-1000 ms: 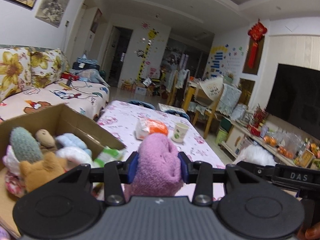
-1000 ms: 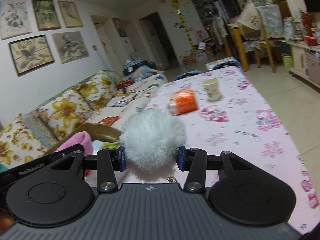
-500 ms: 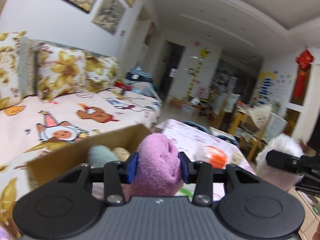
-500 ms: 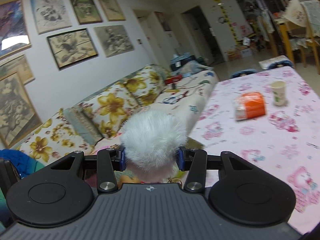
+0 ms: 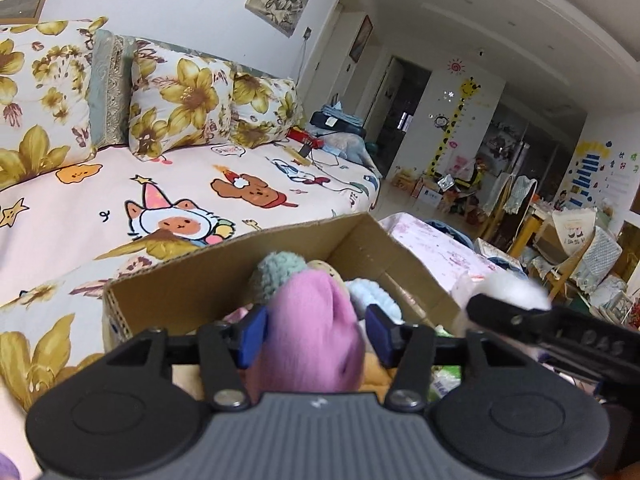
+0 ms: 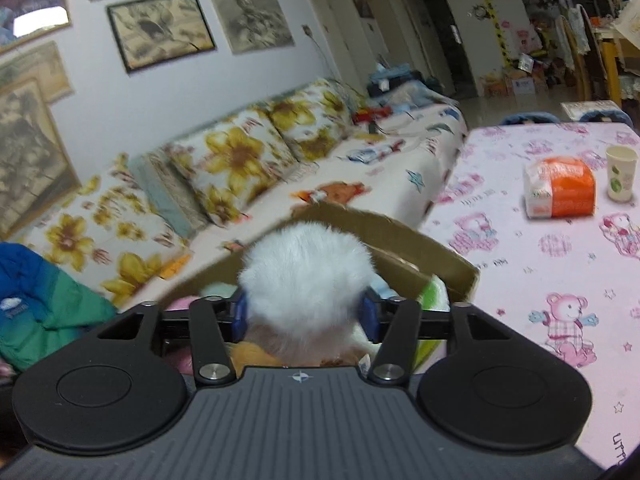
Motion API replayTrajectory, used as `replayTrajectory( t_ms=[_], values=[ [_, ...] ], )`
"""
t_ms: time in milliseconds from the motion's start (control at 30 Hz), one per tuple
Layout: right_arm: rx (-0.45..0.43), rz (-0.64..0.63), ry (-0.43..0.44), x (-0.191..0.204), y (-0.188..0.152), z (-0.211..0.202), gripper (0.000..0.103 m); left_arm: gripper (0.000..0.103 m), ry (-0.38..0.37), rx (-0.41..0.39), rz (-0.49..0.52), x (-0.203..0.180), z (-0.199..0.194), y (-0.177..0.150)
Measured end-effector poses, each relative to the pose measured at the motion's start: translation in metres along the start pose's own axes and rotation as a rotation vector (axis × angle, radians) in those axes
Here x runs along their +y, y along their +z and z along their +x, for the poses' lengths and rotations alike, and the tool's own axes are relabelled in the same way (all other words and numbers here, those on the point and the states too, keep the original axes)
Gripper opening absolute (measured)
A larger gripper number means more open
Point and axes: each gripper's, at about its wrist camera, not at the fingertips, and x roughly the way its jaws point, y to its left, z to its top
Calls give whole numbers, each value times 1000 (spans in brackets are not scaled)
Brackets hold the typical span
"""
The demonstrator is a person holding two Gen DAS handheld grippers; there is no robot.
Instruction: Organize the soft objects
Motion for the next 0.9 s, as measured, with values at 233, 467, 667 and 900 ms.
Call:
replayTrajectory(
  t_ms=[233,467,667,900],
  values=[
    [-71,58,-22,-19,-4,-19,94,71,-69,-57,68,-9,-2,-8],
    [-131,75,-71,-33,-14,-53,100,79,-29,-151,201,-28,3,-24],
    [-145,114,-133,-59,-34,-81,100,74,15,-150,239,-36,5,-28],
    [-163,185,-196,-78,-46,-90,101,73,12,-179,223,-58,8,-37]
  ],
)
